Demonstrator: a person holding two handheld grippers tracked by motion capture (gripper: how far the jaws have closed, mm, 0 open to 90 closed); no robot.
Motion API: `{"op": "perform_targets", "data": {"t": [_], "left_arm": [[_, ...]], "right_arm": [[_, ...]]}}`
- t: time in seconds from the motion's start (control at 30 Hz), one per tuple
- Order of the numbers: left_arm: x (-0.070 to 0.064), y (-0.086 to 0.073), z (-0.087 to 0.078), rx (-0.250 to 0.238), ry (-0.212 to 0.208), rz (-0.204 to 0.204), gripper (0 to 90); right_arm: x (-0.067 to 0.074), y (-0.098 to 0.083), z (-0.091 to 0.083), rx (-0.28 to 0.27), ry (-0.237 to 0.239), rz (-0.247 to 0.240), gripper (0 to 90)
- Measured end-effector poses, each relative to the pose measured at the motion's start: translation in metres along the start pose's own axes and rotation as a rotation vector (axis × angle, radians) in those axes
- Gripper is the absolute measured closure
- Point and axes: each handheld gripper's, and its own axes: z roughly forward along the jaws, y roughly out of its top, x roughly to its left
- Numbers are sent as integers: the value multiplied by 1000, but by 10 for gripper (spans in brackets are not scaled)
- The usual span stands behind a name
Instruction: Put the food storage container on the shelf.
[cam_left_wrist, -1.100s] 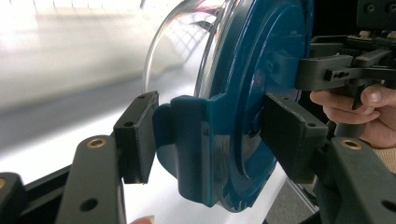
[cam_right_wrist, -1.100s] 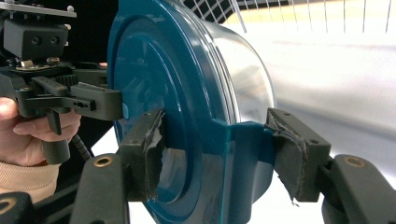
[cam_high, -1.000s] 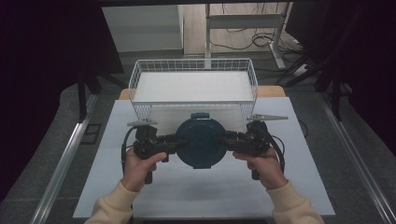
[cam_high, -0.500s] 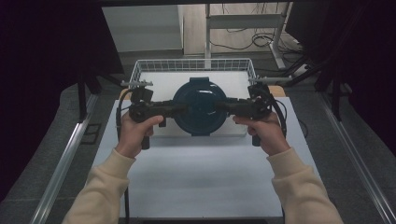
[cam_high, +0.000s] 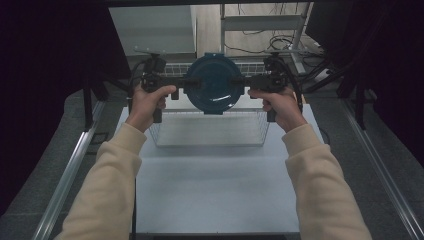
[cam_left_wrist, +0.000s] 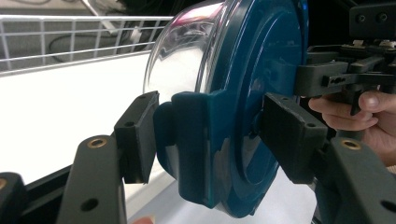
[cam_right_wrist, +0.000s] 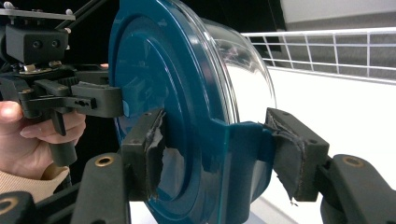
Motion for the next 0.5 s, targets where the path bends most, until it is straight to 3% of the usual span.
{"op": "perform_targets", "data": {"t": [0.2,0.3,0.33,0.37,0.4,0.47,0.5], "left_arm": [[26,0,13,21,-7,-66,394],[32,3,17,1,-11,-107,393],[35,4,19,1,-12,-139,392],[37,5,21,2,-14,-153,388],[44,6,25,1,-19,-201,383],[48,7,29,11,-24,-220,377],[50,7,31,21,-28,-232,359]], "right_arm": [[-25,3,27,39,-2,87,393],[-28,5,30,29,0,114,389],[-30,6,31,28,-2,122,384],[-32,7,34,26,-8,146,376],[-34,9,38,33,-25,186,357],[-36,10,40,35,-32,207,351],[-39,11,43,39,-39,253,343]]}}
